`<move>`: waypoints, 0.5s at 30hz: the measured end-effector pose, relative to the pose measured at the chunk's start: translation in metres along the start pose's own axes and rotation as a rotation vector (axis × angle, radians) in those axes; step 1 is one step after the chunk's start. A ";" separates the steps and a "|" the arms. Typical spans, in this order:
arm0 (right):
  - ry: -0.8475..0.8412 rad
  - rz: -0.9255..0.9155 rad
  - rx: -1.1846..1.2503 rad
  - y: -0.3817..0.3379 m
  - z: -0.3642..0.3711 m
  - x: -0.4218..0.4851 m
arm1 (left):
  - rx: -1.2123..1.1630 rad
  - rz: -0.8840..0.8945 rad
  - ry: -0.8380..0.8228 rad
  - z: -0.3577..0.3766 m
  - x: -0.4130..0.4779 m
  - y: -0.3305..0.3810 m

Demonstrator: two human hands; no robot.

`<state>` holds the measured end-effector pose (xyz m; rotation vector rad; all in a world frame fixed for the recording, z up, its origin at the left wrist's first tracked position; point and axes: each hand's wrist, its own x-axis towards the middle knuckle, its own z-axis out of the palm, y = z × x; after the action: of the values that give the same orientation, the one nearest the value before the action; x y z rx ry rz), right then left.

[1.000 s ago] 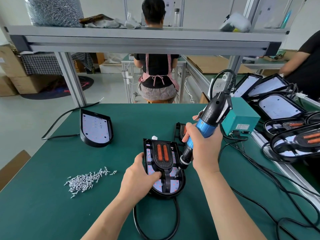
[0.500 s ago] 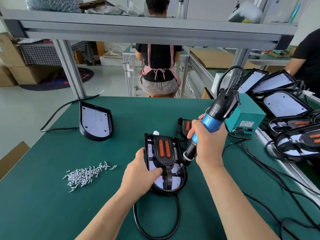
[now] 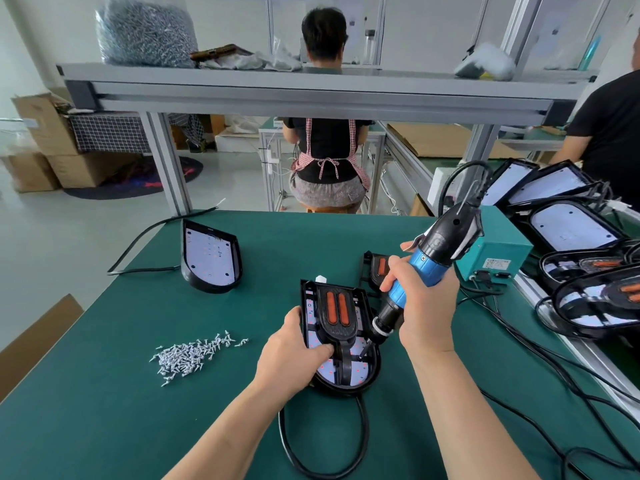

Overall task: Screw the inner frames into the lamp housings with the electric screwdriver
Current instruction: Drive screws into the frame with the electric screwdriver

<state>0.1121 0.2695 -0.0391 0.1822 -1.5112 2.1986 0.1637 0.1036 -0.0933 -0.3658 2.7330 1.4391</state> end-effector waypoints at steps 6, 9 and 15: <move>-0.008 -0.011 0.057 -0.004 0.001 -0.002 | 0.021 -0.001 -0.013 -0.001 -0.001 -0.001; 0.008 -0.019 0.052 -0.004 -0.001 -0.002 | 0.020 0.007 -0.013 0.000 0.000 -0.002; -0.056 -0.020 0.040 -0.003 -0.002 0.001 | 0.022 0.010 -0.014 0.000 0.003 -0.004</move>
<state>0.1129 0.2729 -0.0366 0.2725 -1.4897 2.2260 0.1618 0.1007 -0.0972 -0.3406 2.7411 1.4072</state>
